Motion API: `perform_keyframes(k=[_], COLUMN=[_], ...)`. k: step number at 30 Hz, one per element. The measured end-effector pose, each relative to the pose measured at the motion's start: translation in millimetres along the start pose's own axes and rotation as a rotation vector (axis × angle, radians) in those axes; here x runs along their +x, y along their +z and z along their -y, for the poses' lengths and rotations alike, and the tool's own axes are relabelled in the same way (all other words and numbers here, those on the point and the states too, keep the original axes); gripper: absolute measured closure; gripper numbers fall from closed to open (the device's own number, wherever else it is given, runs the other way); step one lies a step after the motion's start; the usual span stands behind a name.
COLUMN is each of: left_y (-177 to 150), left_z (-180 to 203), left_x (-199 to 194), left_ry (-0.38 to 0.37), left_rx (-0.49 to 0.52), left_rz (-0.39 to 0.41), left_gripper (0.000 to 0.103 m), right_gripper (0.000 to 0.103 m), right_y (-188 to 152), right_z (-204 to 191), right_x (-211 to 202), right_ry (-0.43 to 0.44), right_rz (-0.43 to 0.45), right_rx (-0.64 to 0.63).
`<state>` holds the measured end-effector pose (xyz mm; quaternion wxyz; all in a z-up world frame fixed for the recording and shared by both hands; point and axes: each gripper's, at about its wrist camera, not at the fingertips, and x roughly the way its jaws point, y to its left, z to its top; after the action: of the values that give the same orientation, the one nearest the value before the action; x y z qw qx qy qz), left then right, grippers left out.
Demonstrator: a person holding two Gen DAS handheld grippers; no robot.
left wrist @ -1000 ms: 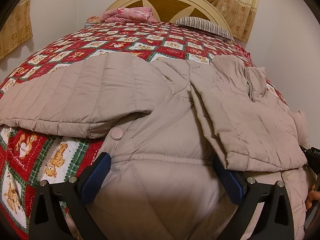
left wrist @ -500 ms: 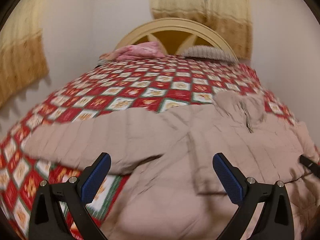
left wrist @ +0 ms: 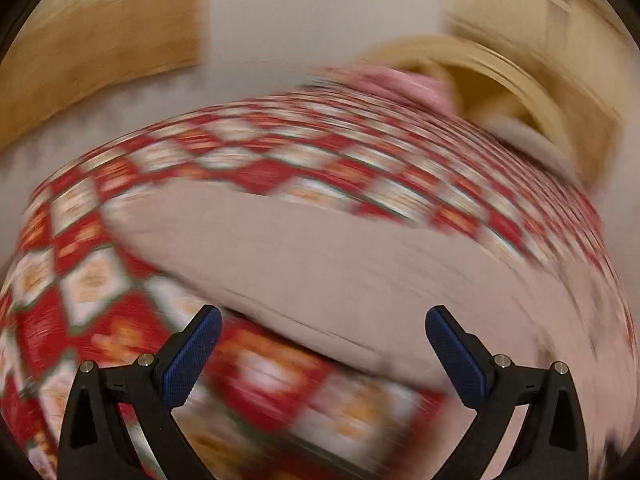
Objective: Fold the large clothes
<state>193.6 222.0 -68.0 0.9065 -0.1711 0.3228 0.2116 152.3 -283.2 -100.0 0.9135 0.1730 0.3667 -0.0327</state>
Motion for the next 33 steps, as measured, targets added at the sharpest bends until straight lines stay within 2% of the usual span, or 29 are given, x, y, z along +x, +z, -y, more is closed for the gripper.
perform_keyframes(k=[3, 6, 7, 8, 9, 11, 12, 14, 16, 18, 19, 20, 21, 24, 28, 30, 33], left_y=[26, 36, 37, 38, 38, 41, 41, 42, 40, 39, 39, 39, 40, 51, 66, 67, 51], left_z=[-64, -101, -107, -112, -114, -110, -107, -106, -106, -104, -104, -104, -103, -83, -19, 26, 96], left_x=[28, 62, 76, 91, 101, 104, 103, 107, 107, 107, 107, 106, 105, 87, 36, 0, -61], left_ry=[0.147, 0.194, 0.189, 0.17, 0.173, 0.194, 0.183, 0.134, 0.131, 0.119, 0.098, 0.03, 0.006, 0.017, -0.077, -0.154, -0.337], left_rx=[-0.193, -0.295, -0.308, -0.321, -0.327, -0.317, -0.318, -0.331, -0.328, -0.298, -0.291, -0.297, -0.305, -0.241, -0.057, 0.057, 0.23], left_rz=[-0.037, -0.088, -0.122, -0.162, -0.193, -0.155, -0.147, -0.15, -0.133, -0.119, -0.116, -0.116, -0.121, -0.053, 0.09, 0.17, 0.258], left_gripper=[0.001, 0.003, 0.008, 0.026, 0.03, 0.033, 0.043, 0.055, 0.062, 0.08, 0.089, 0.096, 0.096, 0.096, 0.096, 0.096, 0.096], right_gripper=[0.03, 0.029, 0.028, 0.027, 0.027, 0.027, 0.027, 0.027, 0.027, 0.026, 0.026, 0.026, 0.026, 0.026, 0.026, 0.026, 0.026], right_y=[-1, -1, -1, -1, -1, -1, -2, -2, -1, -1, -1, -1, -1, -2, -3, -3, -3], right_z=[0, -1, -2, -2, -2, -2, -2, -2, -2, -1, -1, -1, 0, 2, 5, 5, 6], right_x=[0, 1, 2, 2, 2, 3, 2, 3, 3, 3, 3, 3, 3, 3, 2, 1, 1], right_ry=[0.006, 0.004, 0.002, 0.001, 0.0, -0.001, -0.001, 0.001, 0.002, 0.005, 0.007, 0.009, 0.013, 0.025, 0.042, 0.049, 0.057], right_rz=[0.001, -0.004, -0.006, -0.008, -0.009, -0.009, -0.009, -0.009, -0.009, -0.01, -0.009, -0.008, -0.007, -0.003, 0.003, 0.005, 0.009], right_rx=[0.008, 0.006, 0.004, 0.001, -0.001, -0.001, 0.0, 0.002, 0.003, 0.003, 0.004, 0.006, 0.009, 0.02, 0.035, 0.042, 0.052])
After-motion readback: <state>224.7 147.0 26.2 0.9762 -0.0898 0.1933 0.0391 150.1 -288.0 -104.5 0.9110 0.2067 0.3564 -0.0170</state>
